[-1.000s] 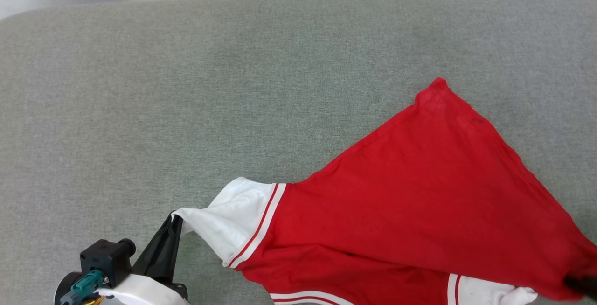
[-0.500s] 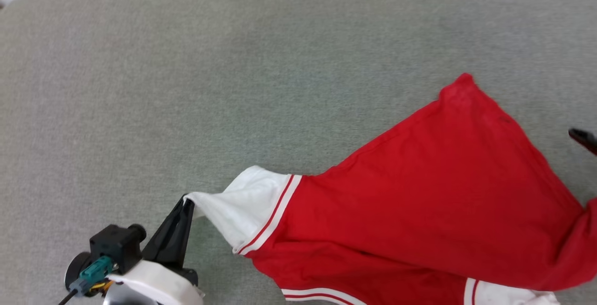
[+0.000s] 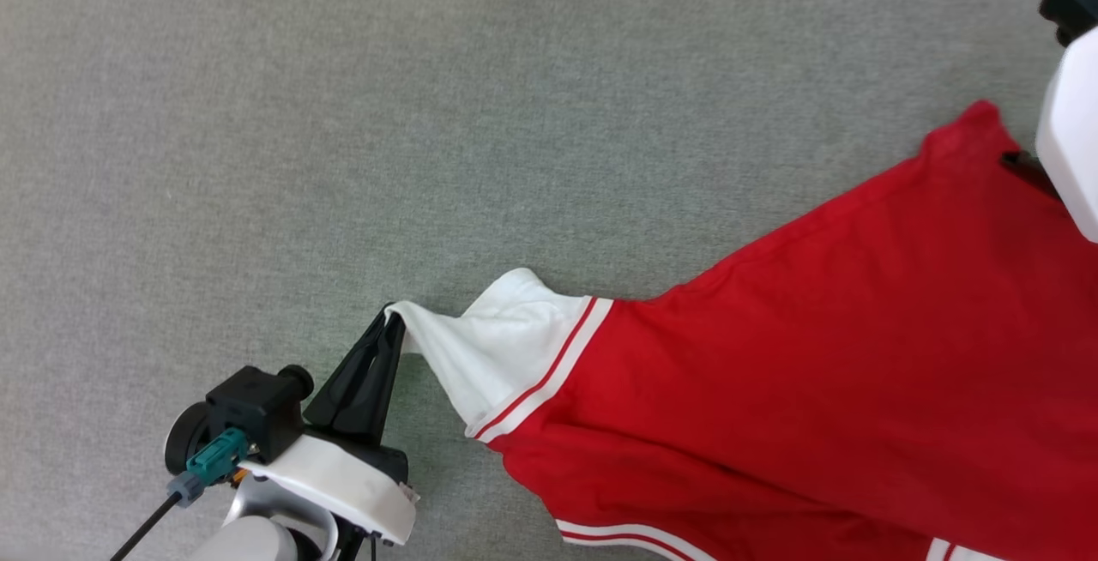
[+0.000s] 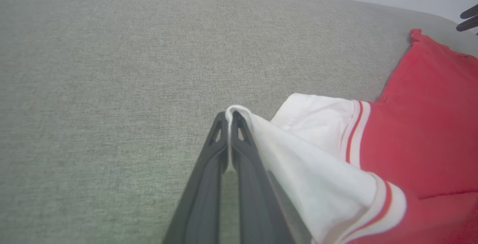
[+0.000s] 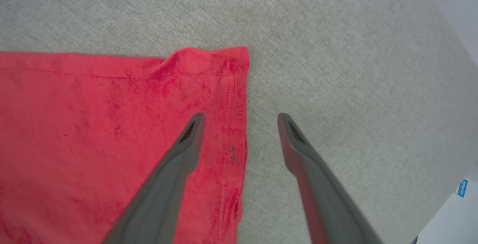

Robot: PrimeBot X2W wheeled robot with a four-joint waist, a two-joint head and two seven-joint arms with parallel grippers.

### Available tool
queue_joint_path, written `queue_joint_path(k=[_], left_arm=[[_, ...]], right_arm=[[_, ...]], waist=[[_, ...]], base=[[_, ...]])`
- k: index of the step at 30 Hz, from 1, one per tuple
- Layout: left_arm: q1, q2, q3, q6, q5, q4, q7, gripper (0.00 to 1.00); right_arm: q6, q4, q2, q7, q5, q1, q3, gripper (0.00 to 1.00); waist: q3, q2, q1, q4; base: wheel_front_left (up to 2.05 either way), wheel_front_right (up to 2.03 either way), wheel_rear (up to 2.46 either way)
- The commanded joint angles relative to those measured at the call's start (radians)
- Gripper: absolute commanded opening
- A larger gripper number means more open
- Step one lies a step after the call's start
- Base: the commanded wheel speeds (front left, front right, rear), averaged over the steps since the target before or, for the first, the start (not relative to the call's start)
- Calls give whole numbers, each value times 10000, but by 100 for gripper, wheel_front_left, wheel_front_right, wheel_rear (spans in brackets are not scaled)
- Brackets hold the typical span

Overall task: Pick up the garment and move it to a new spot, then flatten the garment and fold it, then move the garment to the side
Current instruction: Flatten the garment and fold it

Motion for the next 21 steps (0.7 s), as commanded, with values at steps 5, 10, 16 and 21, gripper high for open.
queue_joint_path(k=[5,10,16,21], left_arm=[[-370,-205,6,-109,174,81,-34,0],[-502,-341,19,-213,198,261,-50,0],[-379,-356,152,-286,143,522,-60,0],[-575,-51,237,-396,355,702,-37,0]], right_arm=[[-3,885,210,-78,-133,-418,858,100],[-3,1455,257,-450,287,75,1771,100],[-5,1572,214,-1675,547,-375,1850,0],[-5,1376,214,-3013,948,-766,1909,0]], waist=[[611,0,0,323],[736,0,0,297],[298,0,0,18],[-392,0,0,-212]], base=[[0,0,0],[0,0,0],[0,0,0],[0,0,0]])
